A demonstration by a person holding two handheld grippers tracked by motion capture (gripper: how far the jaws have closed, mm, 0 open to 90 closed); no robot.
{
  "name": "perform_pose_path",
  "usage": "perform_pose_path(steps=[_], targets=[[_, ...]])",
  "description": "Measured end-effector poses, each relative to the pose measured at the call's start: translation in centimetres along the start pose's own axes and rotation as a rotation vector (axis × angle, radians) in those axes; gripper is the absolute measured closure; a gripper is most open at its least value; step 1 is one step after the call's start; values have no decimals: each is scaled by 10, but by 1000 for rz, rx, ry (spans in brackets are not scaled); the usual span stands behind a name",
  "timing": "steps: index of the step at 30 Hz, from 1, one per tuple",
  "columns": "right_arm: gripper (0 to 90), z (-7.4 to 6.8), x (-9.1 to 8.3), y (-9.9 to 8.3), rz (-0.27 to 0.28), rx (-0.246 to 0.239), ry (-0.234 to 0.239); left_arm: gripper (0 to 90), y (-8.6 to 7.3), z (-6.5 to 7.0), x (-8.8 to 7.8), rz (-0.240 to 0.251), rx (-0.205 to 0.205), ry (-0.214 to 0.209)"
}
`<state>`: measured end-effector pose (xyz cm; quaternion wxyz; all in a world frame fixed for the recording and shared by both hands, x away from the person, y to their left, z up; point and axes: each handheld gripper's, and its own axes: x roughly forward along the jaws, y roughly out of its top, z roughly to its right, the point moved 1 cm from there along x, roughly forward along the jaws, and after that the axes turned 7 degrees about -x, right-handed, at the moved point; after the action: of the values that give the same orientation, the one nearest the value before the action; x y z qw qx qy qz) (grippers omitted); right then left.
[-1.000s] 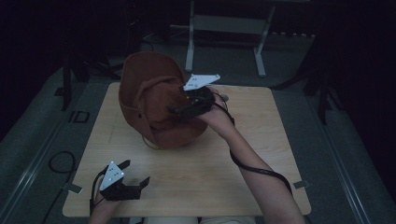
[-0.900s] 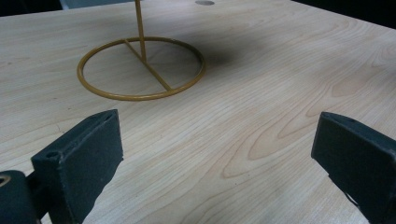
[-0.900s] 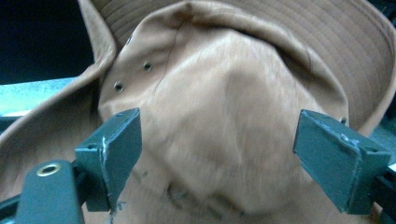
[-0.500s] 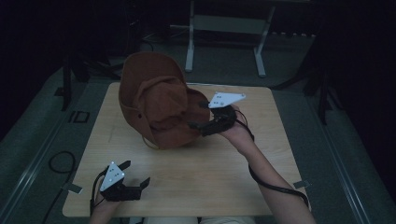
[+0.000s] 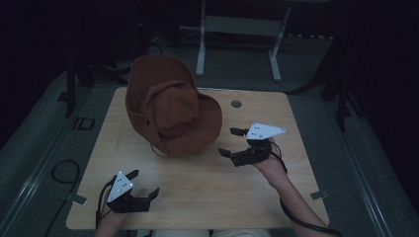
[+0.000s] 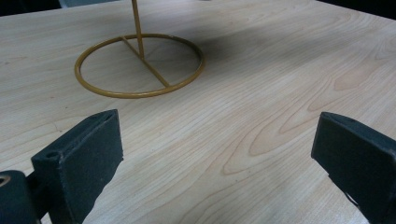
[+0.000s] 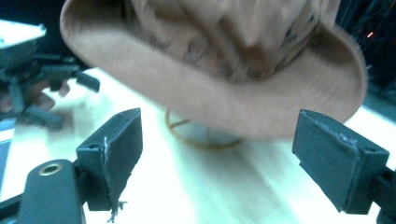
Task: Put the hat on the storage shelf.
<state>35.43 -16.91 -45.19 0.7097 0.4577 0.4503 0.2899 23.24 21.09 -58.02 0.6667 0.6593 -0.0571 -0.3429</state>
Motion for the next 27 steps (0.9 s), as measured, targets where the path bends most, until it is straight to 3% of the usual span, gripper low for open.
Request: perform_pose_path(steps=[5,13,27], targets=[[159,-3,-5,-26,-15,31,2,25,0,0,0,2,4,12],[159,-5,-10,-72,-89,86,-11,26,0,1,2,-9,3,4],[136,-15,-31,-125,-157,100,-12,25,-1,2,2,-14,8,1]])
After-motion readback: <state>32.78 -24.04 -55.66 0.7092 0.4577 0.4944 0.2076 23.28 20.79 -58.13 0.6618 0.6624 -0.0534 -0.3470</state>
